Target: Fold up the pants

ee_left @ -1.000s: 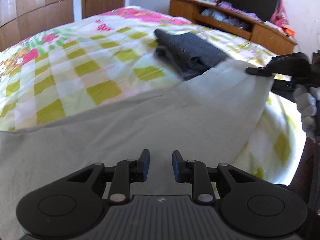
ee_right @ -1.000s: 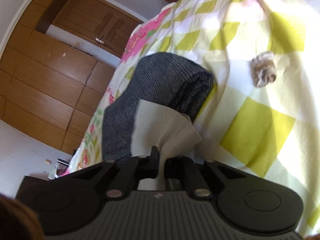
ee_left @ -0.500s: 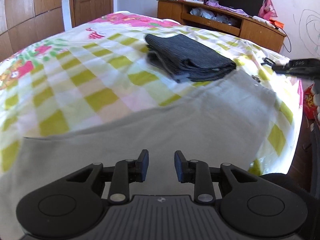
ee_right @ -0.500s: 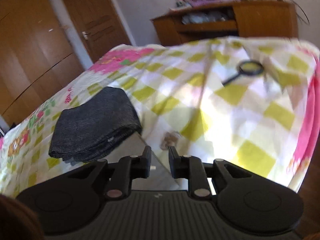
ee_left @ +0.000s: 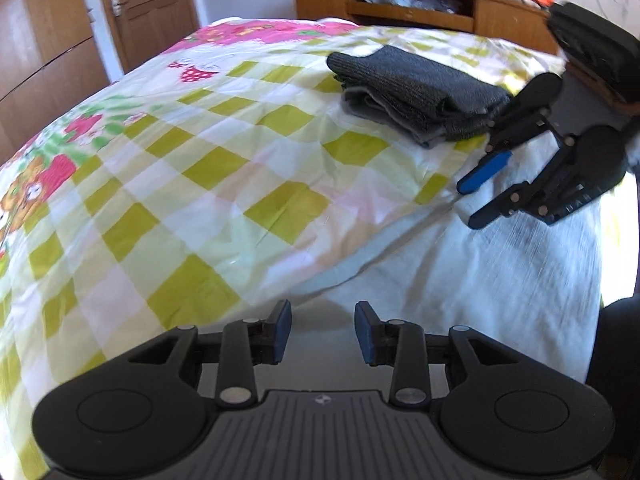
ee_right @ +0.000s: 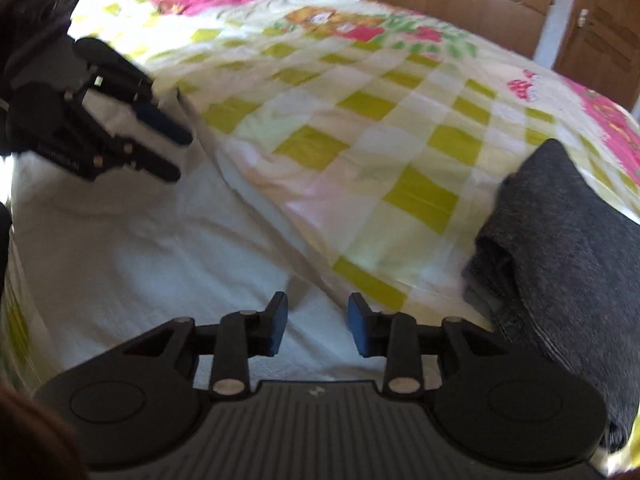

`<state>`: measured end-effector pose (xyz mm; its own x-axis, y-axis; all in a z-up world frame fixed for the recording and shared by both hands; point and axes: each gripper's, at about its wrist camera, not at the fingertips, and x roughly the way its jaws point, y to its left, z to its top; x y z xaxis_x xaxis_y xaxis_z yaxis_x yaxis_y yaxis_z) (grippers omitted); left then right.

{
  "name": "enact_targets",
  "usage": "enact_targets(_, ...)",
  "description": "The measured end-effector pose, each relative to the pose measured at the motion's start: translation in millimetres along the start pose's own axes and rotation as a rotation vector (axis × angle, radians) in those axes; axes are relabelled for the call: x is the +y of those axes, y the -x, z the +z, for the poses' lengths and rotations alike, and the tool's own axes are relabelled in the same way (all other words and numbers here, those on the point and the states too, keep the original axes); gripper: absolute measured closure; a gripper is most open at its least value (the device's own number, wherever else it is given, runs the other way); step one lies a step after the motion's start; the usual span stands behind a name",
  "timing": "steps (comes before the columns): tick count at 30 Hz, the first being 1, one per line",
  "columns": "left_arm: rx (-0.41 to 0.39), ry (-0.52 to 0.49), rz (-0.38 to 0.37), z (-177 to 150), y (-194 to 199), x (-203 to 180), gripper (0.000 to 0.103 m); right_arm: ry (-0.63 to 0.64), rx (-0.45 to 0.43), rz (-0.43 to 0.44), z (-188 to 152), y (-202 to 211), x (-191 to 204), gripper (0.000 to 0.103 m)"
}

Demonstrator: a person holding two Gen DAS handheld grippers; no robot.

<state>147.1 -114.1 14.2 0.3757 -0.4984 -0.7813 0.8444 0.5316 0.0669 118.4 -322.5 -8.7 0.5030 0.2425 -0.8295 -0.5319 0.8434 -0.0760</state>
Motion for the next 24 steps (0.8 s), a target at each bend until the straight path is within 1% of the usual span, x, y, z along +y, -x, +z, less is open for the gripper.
enact_targets(2,0.030,-0.031,-0.023,-1,-6,2,0.055,0.003,0.051,0.015,-2,-4,-1,0.074)
enact_targets(3,0.043,-0.049,-0.032,-2,-8,2,0.055,0.005,0.059,0.030,-3,-4,-3,0.077)
enact_targets(4,0.057,-0.073,-0.044,-3,-9,1,0.055,0.013,0.067,0.040,-4,-2,-2,0.082)
enact_targets(6,0.071,-0.115,-0.033,-5,-11,-3,0.056,0.032,0.081,0.046,-4,-1,1,0.091)
enact_targets(7,0.074,-0.126,-0.030,-4,-11,-4,0.058,0.036,0.083,0.044,-3,1,2,0.099)
enact_targets(8,0.071,-0.131,-0.031,-4,-10,-5,0.061,0.033,0.082,0.043,-2,3,2,0.101)
enact_targets(9,0.069,-0.136,-0.029,-3,-9,-5,0.069,0.023,0.070,0.032,0,6,2,0.102)
enact_targets(10,0.067,-0.141,-0.022,-1,-8,-6,0.073,0.015,0.055,0.021,1,10,3,0.102)
enact_targets(11,0.061,-0.148,-0.010,0,-6,-6,0.074,0.006,0.039,0.017,2,15,2,0.102)
enact_targets(13,0.050,-0.156,0.012,1,-4,-4,0.079,-0.018,0.004,-0.002,5,26,2,0.103)
enact_targets(18,0.008,-0.140,0.053,5,6,5,0.079,-0.046,-0.065,-0.057,13,45,4,0.103)
enact_targets(21,-0.008,-0.118,0.055,7,6,12,0.079,-0.075,-0.119,-0.085,18,55,-2,0.103)
enact_targets(23,-0.009,-0.110,0.085,4,0,15,0.079,-0.128,-0.140,-0.099,19,51,-10,0.103)
enact_targets(24,0.000,-0.099,0.113,2,-6,17,0.078,-0.136,-0.125,-0.109,18,42,-11,0.103)
